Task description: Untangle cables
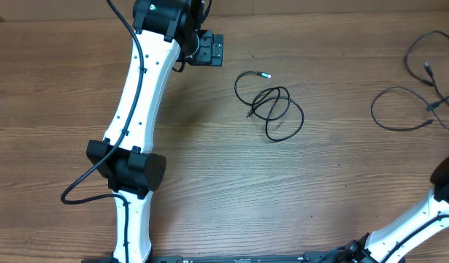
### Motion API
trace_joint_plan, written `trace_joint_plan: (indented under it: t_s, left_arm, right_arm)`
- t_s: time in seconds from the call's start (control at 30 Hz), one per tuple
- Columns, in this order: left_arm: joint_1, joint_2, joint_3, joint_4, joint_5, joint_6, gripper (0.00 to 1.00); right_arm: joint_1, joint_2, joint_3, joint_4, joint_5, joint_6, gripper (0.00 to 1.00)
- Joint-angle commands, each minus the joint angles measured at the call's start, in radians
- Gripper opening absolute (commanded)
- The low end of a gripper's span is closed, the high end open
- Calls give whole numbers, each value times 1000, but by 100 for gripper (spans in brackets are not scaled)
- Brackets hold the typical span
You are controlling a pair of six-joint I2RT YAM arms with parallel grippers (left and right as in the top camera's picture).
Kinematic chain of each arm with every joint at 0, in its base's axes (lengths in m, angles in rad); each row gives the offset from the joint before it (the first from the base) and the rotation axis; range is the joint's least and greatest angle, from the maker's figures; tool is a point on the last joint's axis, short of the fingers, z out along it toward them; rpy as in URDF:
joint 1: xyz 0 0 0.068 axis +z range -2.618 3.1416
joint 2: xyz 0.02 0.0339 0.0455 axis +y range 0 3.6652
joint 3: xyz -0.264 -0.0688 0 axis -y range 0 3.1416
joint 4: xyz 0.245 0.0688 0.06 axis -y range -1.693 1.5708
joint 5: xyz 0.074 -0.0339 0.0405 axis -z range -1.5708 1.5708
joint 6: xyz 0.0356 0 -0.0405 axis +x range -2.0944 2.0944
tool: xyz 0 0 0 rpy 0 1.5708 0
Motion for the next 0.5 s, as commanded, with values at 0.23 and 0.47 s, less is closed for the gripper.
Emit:
trace_joint_plan:
  t_s: [0.23,0.47]
  left_arm:
    - [0,2,-2,-3,-10,-18,99]
    - [0,2,-2,-3,-9,-18,100]
  right_arm:
    - [198,-14,-2,-277,-485,-18,100]
    - [429,-14,-3,-460,-464,-20,100]
